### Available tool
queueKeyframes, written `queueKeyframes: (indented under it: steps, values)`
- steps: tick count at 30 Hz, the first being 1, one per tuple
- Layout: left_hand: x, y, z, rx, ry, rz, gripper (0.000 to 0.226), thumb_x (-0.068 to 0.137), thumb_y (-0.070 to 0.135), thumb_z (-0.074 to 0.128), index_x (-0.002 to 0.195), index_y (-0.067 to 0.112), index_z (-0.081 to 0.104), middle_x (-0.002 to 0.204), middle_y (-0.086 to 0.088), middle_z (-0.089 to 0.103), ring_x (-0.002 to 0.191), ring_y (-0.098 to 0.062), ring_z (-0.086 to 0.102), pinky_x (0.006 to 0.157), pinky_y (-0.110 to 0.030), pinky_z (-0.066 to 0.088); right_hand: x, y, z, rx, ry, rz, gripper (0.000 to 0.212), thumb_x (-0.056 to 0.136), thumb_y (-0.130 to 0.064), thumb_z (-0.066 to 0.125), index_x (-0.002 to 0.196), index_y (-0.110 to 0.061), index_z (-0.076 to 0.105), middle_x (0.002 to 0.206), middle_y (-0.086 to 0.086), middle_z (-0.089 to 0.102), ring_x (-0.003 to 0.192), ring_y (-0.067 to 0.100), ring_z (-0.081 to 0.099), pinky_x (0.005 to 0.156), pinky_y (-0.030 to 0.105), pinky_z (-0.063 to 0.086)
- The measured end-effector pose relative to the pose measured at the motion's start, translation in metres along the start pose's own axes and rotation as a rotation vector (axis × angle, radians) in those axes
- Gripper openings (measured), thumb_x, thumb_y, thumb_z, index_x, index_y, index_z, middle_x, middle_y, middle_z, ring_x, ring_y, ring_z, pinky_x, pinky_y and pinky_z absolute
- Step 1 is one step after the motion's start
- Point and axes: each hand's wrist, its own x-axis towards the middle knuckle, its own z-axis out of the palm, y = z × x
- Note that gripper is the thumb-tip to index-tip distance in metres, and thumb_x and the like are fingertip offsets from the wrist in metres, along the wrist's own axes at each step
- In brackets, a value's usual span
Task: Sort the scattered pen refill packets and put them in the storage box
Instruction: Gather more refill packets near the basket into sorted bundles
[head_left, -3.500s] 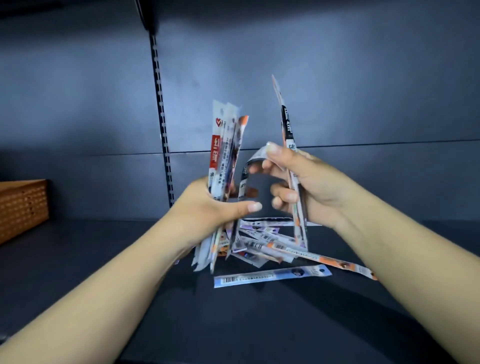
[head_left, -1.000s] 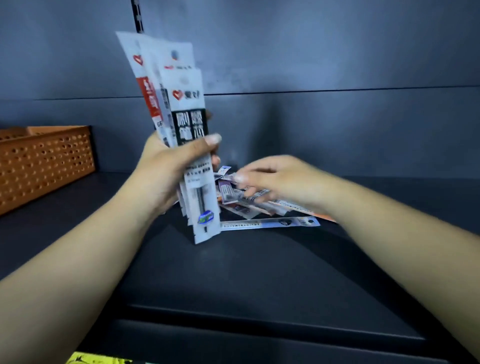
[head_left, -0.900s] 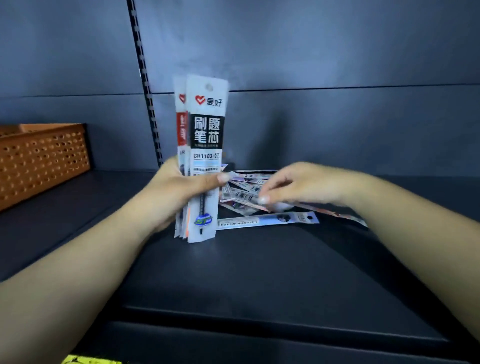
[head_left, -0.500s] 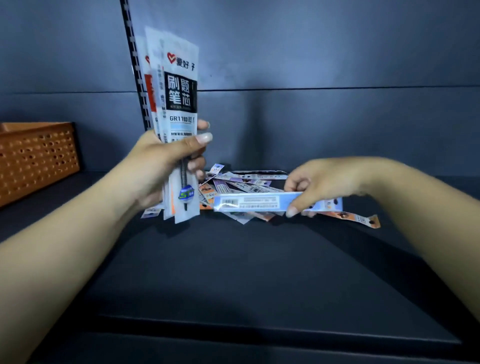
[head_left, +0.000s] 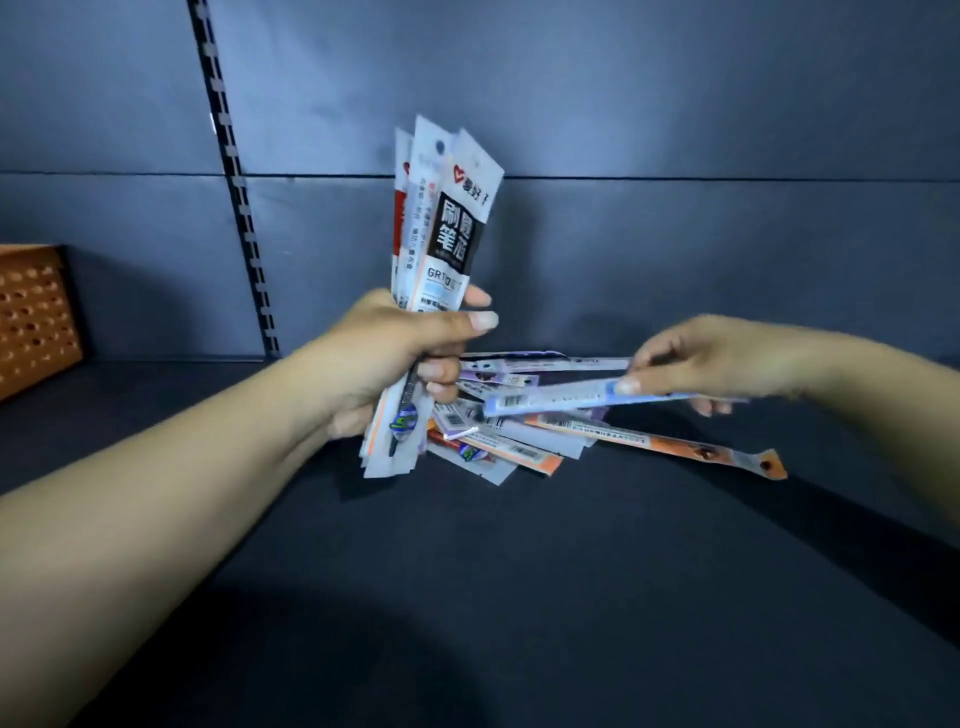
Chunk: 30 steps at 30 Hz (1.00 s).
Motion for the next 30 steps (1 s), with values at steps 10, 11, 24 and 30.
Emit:
queueKeyframes:
  steps: [10, 11, 24, 30]
  values:
    - [0.000, 0.008, 0.020, 0.072, -0.035, 0.012, 0.023, 0.057, 0.015, 0.064, 0.079, 0.016, 0.059, 0.040, 0.007, 0.031, 0.032, -0.005, 0.027, 0.039, -0.015, 0.028, 0.004, 0.000, 0.025, -0.214, -0.199, 0.058, 0.035, 0.075, -0.055, 0.060, 0.077, -0.021, 0.059, 0.073, -0.005, 0.054, 0.068, 0.011, 0.048, 0.063, 0.022, 0.036]
    - [-0.001, 0.010, 0.016, 0.064, -0.036, 0.029, 0.021, 0.058, 0.014, 0.064, 0.079, 0.016, 0.059, 0.039, 0.008, 0.031, 0.032, -0.004, 0.027, 0.039, -0.014, 0.029, 0.004, -0.002, 0.022, -0.218, -0.237, 0.035, 0.029, 0.075, -0.049, 0.063, 0.072, -0.021, 0.058, 0.067, -0.005, 0.051, 0.064, 0.010, 0.046, 0.060, 0.021, 0.034]
    - [-0.008, 0.030, -0.065, -0.111, -0.001, 0.102, 0.053, 0.035, 0.031, 0.086, 0.072, 0.021, 0.050, 0.037, 0.012, 0.034, 0.031, 0.000, 0.032, 0.036, -0.012, 0.033, 0.051, -0.112, -0.006, -1.252, -0.024, -0.545, 0.031, 0.072, -0.025, 0.069, 0.096, -0.044, 0.061, 0.142, -0.009, 0.036, 0.138, 0.016, 0.015, 0.112, 0.057, 0.003]
    - [-0.005, 0.029, -0.074, -0.152, 0.025, 0.104, 0.048, 0.039, 0.029, 0.083, 0.072, 0.020, 0.050, 0.036, 0.010, 0.034, 0.030, 0.000, 0.032, 0.035, -0.013, 0.033, 0.050, -0.114, -0.006, -0.653, 0.128, -0.513, 0.037, 0.081, -0.040, 0.061, 0.113, -0.022, 0.058, 0.125, 0.004, 0.051, 0.118, 0.019, 0.044, 0.094, 0.019, 0.032]
